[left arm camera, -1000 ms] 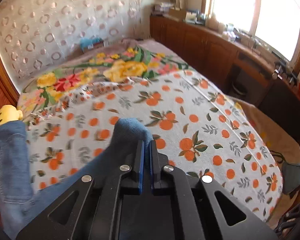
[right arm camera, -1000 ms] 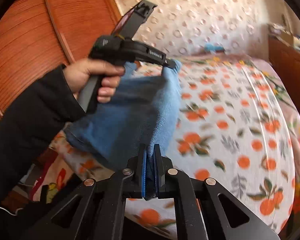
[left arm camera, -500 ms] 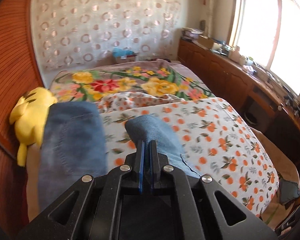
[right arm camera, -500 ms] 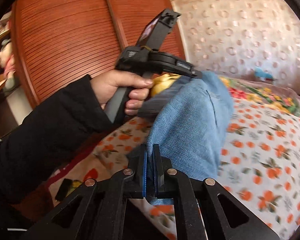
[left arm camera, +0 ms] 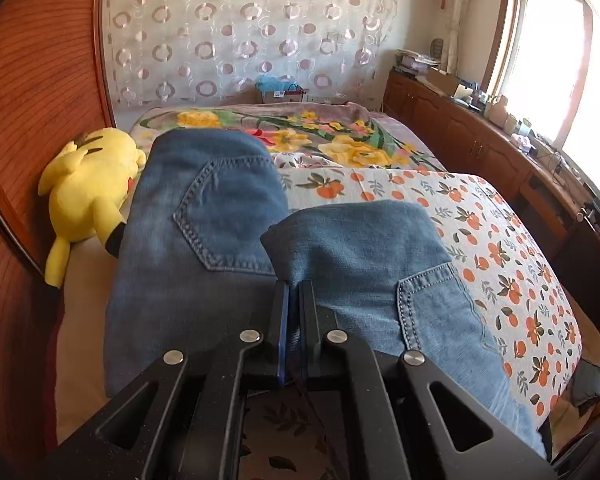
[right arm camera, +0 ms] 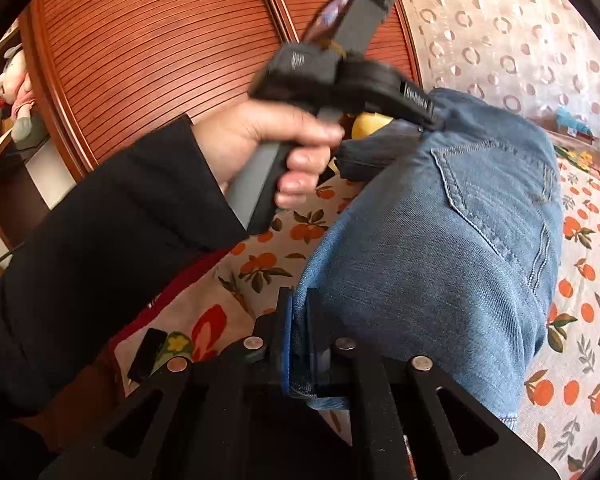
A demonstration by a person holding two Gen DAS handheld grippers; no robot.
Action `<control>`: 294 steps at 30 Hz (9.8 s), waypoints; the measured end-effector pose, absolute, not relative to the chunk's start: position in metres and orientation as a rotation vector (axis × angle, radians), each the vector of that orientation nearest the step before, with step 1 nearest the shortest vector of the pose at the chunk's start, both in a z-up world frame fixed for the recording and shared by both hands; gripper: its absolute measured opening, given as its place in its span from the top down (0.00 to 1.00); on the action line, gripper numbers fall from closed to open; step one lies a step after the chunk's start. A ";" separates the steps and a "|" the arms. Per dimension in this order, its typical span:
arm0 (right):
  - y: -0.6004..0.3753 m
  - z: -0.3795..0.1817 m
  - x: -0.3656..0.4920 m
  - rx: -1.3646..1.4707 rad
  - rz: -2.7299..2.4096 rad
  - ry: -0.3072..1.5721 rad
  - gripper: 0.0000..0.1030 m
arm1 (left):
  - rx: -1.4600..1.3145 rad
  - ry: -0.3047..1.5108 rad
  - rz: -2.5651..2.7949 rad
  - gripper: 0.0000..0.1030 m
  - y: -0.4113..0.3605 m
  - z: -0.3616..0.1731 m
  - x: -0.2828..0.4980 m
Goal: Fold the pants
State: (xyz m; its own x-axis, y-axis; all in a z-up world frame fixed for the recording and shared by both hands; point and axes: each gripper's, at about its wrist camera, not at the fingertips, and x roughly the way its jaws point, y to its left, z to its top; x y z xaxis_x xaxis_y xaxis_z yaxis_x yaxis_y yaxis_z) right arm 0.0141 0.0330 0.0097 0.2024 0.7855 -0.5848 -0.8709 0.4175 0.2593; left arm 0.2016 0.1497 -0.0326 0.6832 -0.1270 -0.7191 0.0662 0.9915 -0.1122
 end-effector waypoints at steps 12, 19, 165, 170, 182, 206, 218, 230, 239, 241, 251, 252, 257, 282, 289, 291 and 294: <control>-0.025 0.058 0.010 -0.143 1.019 0.591 0.68 | -0.066 0.812 -0.104 0.95 0.152 -0.042 0.202; -0.021 0.027 0.023 -0.141 0.926 0.663 0.68 | -0.052 0.782 -0.032 0.94 0.159 -0.030 0.186; 0.081 0.129 0.199 -0.158 1.005 0.441 0.83 | -0.314 0.515 -0.150 0.77 0.198 0.007 0.044; 0.099 0.106 0.249 -0.110 0.970 0.481 0.83 | -0.255 0.537 -0.123 0.77 0.224 0.015 0.087; 0.143 0.001 0.364 -0.118 0.872 0.688 0.72 | -0.219 0.686 -0.031 0.76 0.259 -0.034 0.176; 0.124 0.008 0.383 -0.115 0.903 0.591 0.54 | -0.163 0.651 -0.100 0.46 0.228 -0.009 0.193; 0.143 -0.016 0.419 -0.160 0.810 0.649 0.54 | -0.140 0.744 -0.095 0.47 0.198 -0.049 0.186; 0.085 -0.015 0.353 -0.085 0.840 0.628 0.54 | -0.121 0.570 -0.101 0.47 0.182 -0.004 0.166; 0.026 -0.013 0.295 -0.063 0.782 0.629 0.54 | -0.063 0.624 -0.057 0.47 0.169 -0.035 0.188; 0.015 -0.010 0.283 -0.071 0.768 0.623 0.54 | -0.068 0.628 -0.050 0.47 0.170 -0.039 0.188; -0.027 -0.001 0.216 -0.071 0.685 0.596 0.54 | -0.082 0.597 -0.019 0.47 0.138 -0.022 0.169; -0.031 0.000 0.210 -0.071 0.678 0.594 0.54 | -0.085 0.591 -0.021 0.47 0.133 -0.021 0.166; -0.052 0.008 0.175 -0.068 0.633 0.574 0.54 | -0.074 0.555 -0.033 0.47 0.103 -0.013 0.151; -0.112 0.036 0.061 0.020 0.432 0.505 0.50 | 0.047 0.472 -0.090 0.19 0.013 0.021 0.093; -0.115 0.040 0.037 0.001 0.413 0.477 0.43 | 0.036 0.451 -0.107 0.15 0.006 0.030 0.080; -0.116 0.041 0.034 -0.001 0.407 0.468 0.35 | 0.031 0.449 -0.109 0.14 0.005 0.031 0.078; -0.116 0.040 0.030 -0.004 0.401 0.463 0.26 | 0.038 0.452 -0.101 0.14 0.004 0.032 0.076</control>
State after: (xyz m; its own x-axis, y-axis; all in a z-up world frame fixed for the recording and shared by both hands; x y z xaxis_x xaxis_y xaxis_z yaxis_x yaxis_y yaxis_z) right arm 0.0301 -0.1159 0.0396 0.8181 0.3756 -0.4354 -0.3774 0.9220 0.0863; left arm 0.0757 0.0037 0.0318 0.8947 -0.0891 -0.4377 0.1060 0.9943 0.0142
